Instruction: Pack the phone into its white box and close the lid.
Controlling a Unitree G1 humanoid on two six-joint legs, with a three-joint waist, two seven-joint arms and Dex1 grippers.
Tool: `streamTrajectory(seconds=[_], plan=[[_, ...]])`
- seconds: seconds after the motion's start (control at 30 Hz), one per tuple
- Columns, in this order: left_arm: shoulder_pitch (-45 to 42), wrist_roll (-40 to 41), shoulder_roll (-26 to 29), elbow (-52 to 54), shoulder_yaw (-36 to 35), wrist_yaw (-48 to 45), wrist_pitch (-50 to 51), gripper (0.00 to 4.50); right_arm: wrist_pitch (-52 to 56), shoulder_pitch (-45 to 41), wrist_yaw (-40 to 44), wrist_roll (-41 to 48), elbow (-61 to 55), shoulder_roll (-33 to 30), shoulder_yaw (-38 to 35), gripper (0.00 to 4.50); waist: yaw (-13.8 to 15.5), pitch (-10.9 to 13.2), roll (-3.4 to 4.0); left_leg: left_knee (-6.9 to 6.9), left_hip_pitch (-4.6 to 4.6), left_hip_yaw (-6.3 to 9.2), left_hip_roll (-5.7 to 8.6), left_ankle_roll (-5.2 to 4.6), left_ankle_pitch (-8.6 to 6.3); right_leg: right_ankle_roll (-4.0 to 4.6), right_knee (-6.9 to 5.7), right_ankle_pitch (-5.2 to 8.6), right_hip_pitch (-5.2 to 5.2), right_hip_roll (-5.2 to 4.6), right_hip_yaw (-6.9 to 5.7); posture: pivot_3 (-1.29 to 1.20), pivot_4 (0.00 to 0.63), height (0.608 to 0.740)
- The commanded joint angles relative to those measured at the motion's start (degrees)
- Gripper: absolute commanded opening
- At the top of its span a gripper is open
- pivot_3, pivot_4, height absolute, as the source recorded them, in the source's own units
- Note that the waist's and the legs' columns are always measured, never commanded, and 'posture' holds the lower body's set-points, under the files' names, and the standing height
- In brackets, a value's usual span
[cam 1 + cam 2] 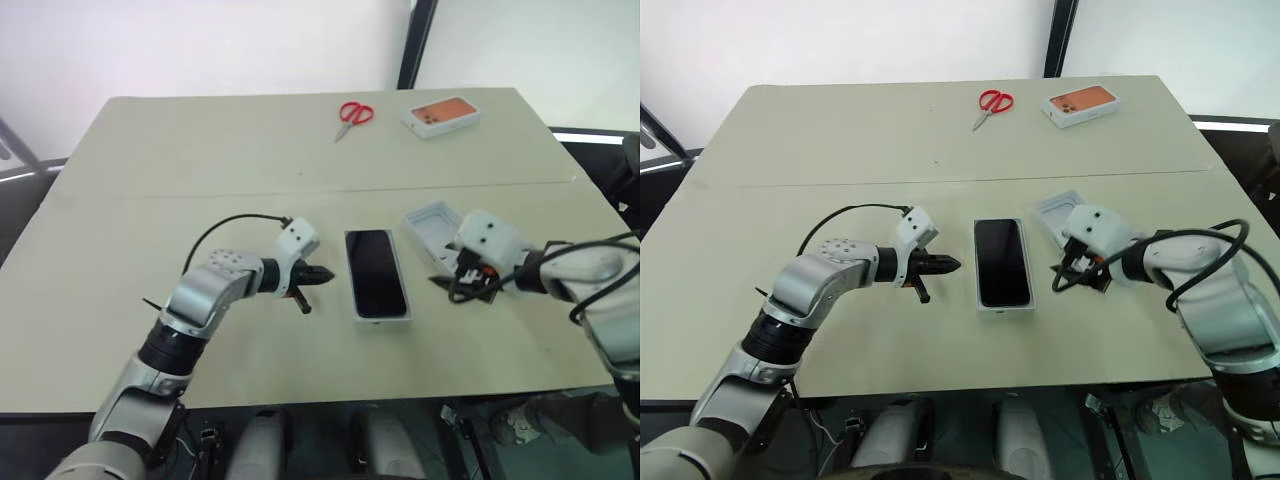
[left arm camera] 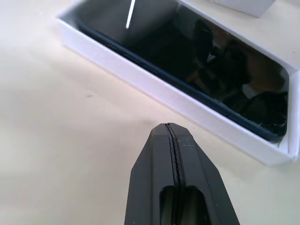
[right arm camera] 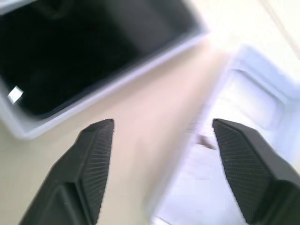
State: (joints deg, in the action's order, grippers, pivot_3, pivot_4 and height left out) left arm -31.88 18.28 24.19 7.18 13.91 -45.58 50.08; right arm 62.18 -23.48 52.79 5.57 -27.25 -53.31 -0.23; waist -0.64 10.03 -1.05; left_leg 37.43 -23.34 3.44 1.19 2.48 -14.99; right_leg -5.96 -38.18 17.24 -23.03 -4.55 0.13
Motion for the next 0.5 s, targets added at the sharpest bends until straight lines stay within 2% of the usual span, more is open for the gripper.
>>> streamTrajectory(seconds=[0.03,0.13,0.23,0.37,0.43,0.5], plan=[[1.8,0.5,1.6,3.2,-2.9,-3.2,-10.5,0.0,9.1,-3.4,-3.9,1.4,3.5,1.8,0.8,3.24,0.0,0.0,0.0,-0.01,-0.02,0.0,0.01,0.0,0.0,0.0,0.03,0.0,0.0,-0.03,0.0,0.0,0.15,0.74],[5.3,-0.6,2.2,3.4,-5.1,-5.1,-23.6,0.0,14.7,-6.2,-6.0,2.7,6.6,3.3,2.3,3.24,0.1,0.0,0.01,-0.02,-0.05,-0.02,0.02,0.0,0.0,0.0,0.08,0.0,-0.02,-0.1,0.0,0.0,0.15,0.74],[6.9,1.6,3.8,2.1,-6.7,-8.4,-25.2,0.0,20.0,-9.9,-8.9,3.8,11.5,6.4,3.3,3.24,0.0,0.0,0.03,0.0,-0.05,-0.04,0.02,0.0,0.0,0.01,0.06,-0.01,-0.03,-0.12,0.01,0.0,0.15,0.74],[7.2,1.1,3.4,1.1,-7.1,-7.2,-26.4,0.0,24.1,-13.0,-11.7,5.3,16.0,9.5,3.0,3.24,0.0,0.0,0.03,-0.02,-0.05,-0.04,0.03,-0.04,-0.02,0.01,0.06,0.0,-0.03,-0.1,0.0,0.0,0.15,0.74],[7.9,1.0,3.1,1.4,-6.7,-6.8,-26.7,0.0,25.6,-13.9,-13.3,5.8,17.6,10.8,2.6,2.71,0.1,0.0,0.03,-0.01,-0.06,-0.04,0.04,-0.06,-0.04,0.0,0.07,0.0,-0.03,-0.1,0.0,0.0,0.15,0.74],[8.6,1.1,2.7,1.9,-6.4,-6.3,-26.7,0.0,27.2,-14.5,-14.5,6.4,18.2,11.8,2.0,2.0,0.0,0.0,0.03,0.0,-0.07,-0.05,0.05,-0.07,-0.04,0.0,0.07,0.0,-0.03,-0.11,0.0,0.0,0.15,0.74]])
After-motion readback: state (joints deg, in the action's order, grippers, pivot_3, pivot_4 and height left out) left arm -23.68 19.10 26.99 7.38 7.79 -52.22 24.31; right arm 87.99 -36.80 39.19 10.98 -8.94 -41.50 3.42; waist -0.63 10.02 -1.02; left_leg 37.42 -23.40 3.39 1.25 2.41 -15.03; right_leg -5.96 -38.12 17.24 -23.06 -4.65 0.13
